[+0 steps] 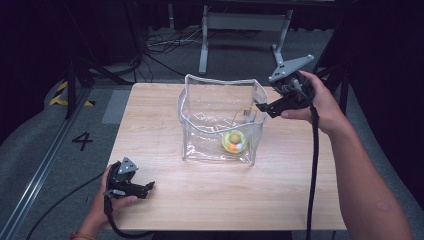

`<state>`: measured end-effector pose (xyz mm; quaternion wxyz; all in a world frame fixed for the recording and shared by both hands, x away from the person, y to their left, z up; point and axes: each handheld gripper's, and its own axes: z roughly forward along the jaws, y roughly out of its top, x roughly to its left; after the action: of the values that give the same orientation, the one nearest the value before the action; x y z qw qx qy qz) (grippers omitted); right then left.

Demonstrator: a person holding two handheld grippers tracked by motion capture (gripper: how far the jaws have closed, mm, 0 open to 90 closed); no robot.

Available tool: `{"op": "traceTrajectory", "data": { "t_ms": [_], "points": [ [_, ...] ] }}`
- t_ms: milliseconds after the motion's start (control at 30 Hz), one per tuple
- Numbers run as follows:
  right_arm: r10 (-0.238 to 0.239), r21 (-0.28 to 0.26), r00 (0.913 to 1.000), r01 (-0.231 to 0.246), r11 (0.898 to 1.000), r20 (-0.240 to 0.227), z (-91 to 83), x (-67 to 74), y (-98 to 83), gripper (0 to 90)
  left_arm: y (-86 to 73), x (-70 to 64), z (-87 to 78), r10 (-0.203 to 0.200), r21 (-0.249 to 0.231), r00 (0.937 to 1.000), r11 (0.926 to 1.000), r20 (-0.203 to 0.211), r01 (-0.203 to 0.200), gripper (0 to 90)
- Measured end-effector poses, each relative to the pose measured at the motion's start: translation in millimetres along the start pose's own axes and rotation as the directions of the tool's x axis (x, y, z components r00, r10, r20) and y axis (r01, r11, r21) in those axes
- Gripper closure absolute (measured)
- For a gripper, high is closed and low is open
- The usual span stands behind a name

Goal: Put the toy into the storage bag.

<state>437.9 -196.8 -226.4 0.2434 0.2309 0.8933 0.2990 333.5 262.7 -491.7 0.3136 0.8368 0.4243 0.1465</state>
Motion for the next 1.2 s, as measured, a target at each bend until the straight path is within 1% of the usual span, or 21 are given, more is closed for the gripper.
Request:
{"op": "traceTrajectory", "data": {
  "t_ms": [67,100,167,233,300,400,433,500,567,667,700,733,767,800,900,933,967,1033,1133,1167,1200],
  "points": [
    [0.004,-0.005,1.0000,-0.004,1.000,-0.003,-3.2,-1.2,-4.1,22.1,0.0,-0.1,0.0,-0.002,0.001,1.0000,1.0000,0.000,0.002,0.5],
    [0.012,-0.007,0.9999,-0.012,1.000,0.010,-8.4,-3.5,-12.2,22.1,0.0,-0.1,0.0,-0.001,0.000,1.0000,1.0000,-0.001,0.001,0.5],
    [0.015,-0.006,0.9999,-0.015,1.000,0.007,-10.6,-4.3,-16.2,22.0,0.0,0.0,0.0,0.000,0.000,1.0000,1.0000,0.000,0.000,0.6],
    [0.017,-0.004,0.9997,-0.017,1.000,0.016,-14.6,-5.1,-24.1,22.1,0.0,0.0,0.0,0.000,0.000,1.0000,1.0000,0.000,0.000,0.5],
    [0.016,-0.012,0.9998,-0.016,1.000,0.012,-19.8,-5.8,-36.0,21.9,-0.1,-0.2,-0.1,-0.003,0.001,1.0000,1.0000,-0.001,0.003,0.5],
    [0.019,-0.010,0.9997,-0.019,1.000,0.013,-22.3,-5.3,-42.8,21.9,-0.1,-0.2,0.1,-0.002,-0.003,1.0000,1.0000,-0.005,0.002,0.6],
    [0.007,-0.009,0.9998,-0.007,1.000,0.017,-23.8,-4.3,-47.8,21.8,-0.1,-0.2,0.1,-0.002,-0.003,1.0000,1.0000,-0.005,0.002,0.6],
    [0.007,-0.008,0.9997,-0.006,1.000,0.022,-25.5,-2.8,-57.3,21.9,-0.1,-0.2,0.0,-0.002,-0.003,1.0000,1.0000,-0.005,0.002,0.6],
    [-0.007,-0.007,0.9996,0.007,1.000,0.028,-27.0,-0.2,-65.5,21.4,-0.1,-0.2,0.1,-0.002,-0.003,1.0000,1.0000,-0.005,0.002,0.6],
    [-0.002,-0.013,0.9996,0.002,1.000,0.027,-28.9,3.3,-78.5,21.6,-0.2,-0.5,0.0,-0.004,-0.003,1.0000,1.0000,-0.007,0.004,0.6],
    [-0.002,-0.013,0.9996,0.002,1.000,0.027,-28.9,3.3,-78.5,21.6,-0.2,-0.5,0.0,-0.004,-0.003,1.0000,1.0000,-0.007,0.004,0.6],
    [-0.002,0.001,0.9992,0.002,1.000,0.039,-28.2,7.0,-87.5,21.7,-0.2,-0.6,0.0,-0.005,-0.003,1.0000,1.0000,-0.008,0.005,0.6],
    [-0.002,0.001,0.9992,0.002,1.000,0.039,-28.2,7.0,-87.5,21.7,-0.2,-0.6,0.0,-0.005,-0.003,1.0000,1.0000,-0.008,0.005,0.6],
    [-0.003,0.011,0.9989,0.003,1.000,0.046,-26.9,9.7,-94.2,21.8,-0.2,-0.6,-0.1,-0.005,-0.003,1.0000,1.0000,-0.008,0.005,0.5],
    [0.001,0.014,0.9983,-0.002,1.000,0.059,-25.1,12.2,-100.9,22.1,-0.3,-0.8,0.1,-0.007,-0.006,0.9999,1.0000,-0.010,0.007,0.5],
    [0.010,0.012,0.9986,-0.011,1.000,0.052,-24.0,13.1,-104.4,22.4,-0.4,-0.8,0.1,-0.007,-0.007,0.9999,1.0000,-0.010,0.007,0.6],
    [0.008,0.021,0.9983,-0.009,1.000,0.058,-20.8,16.3,-111.5,22.3,-0.4,-0.8,0.1,-0.007,-0.007,0.9999,1.0000,-0.011,0.007,0.6],
    [0.015,0.023,0.9982,-0.017,1.000,0.057,-18.9,18.0,-115.1,22.3,-0.4,-0.8,0.1,-0.007,-0.007,0.9999,1.0000,-0.011,0.007,0.6],
    [0.026,0.027,0.9991,-0.027,0.999,0.033,-12.8,22.1,-127.4,22.2,-0.4,-0.8,0.1,-0.007,-0.007,0.9999,1.0000,-0.010,0.007,0.5],
    [0.040,0.029,0.9989,-0.041,0.999,0.025,-9.9,23.7,-132.9,22.2,-0.4,-0.8,0.2,-0.007,-0.007,0.9999,0.9999,-0.010,0.007,0.6],
    [0.039,0.036,0.9990,-0.040,0.999,0.024,-8.0,24.3,-136.2,21.9,-0.3,-0.7,0.2,-0.006,-0.008,0.9999,1.0000,-0.011,0.006,0.6]
  ]
}}
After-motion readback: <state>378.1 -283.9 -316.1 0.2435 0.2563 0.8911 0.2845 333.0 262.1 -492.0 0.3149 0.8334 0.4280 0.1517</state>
